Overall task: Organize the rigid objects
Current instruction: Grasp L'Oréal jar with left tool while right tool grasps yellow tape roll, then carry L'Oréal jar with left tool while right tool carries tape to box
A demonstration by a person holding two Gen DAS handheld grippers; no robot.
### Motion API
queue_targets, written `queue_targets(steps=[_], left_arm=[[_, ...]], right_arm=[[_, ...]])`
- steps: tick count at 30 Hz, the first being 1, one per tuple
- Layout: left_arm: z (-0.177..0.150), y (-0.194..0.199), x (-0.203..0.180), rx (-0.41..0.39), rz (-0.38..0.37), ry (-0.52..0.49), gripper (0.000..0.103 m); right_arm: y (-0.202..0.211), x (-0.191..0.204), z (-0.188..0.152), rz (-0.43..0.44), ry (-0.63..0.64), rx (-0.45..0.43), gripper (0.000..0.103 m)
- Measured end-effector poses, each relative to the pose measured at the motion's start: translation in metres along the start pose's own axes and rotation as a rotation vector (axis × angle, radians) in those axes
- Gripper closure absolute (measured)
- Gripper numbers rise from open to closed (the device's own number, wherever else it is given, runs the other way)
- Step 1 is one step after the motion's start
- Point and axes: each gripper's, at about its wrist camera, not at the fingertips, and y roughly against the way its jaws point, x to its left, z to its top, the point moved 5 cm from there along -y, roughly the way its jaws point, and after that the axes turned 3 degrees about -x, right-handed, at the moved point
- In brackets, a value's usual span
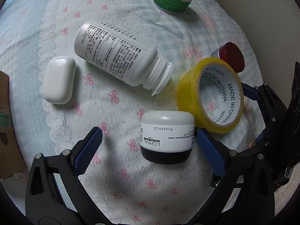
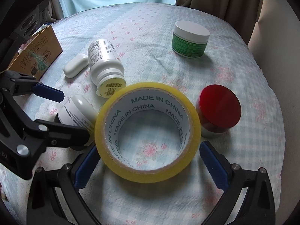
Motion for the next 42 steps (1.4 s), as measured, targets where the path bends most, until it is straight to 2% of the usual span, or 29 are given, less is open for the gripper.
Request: queue_targets(steps=[6, 8, 13, 14, 24, 42], left_arm=[[0.004, -0.009, 0.004, 0.054, -0.05, 0.061, 0.013], [0.004, -0.01, 0.003, 0.068, -0.081, 0.076, 0.019], [0.005, -0.008, -0.002, 0.087, -0.142, 0.082, 0.048], [0.007, -0.007, -0.004, 0.085, -0.141, 0.071, 0.05], [0.005, 0.001, -0.005, 0.069, -0.131, 0.074, 0.05], [-0.015, 0.061, 0.04, -0.015, -0.134, 0.162, 0.05]], right_arm=[[-0.007, -0.002, 0.0, 0.031, 0.008, -0.006, 0.0], [-0.008, -0.003, 0.0, 0.046, 0.007, -0.002, 0.0], [-0.01, -0.002, 0.0, 0.076, 0.007, 0.012, 0.006], [-0.01, -0.001, 0.0, 0.075, 0.011, 0.014, 0.006], [-0.007, 0.0, 0.0, 0.067, 0.003, 0.015, 0.007], [0.023, 0.002, 0.009, 0.056, -0.094, -0.011, 0.008]])
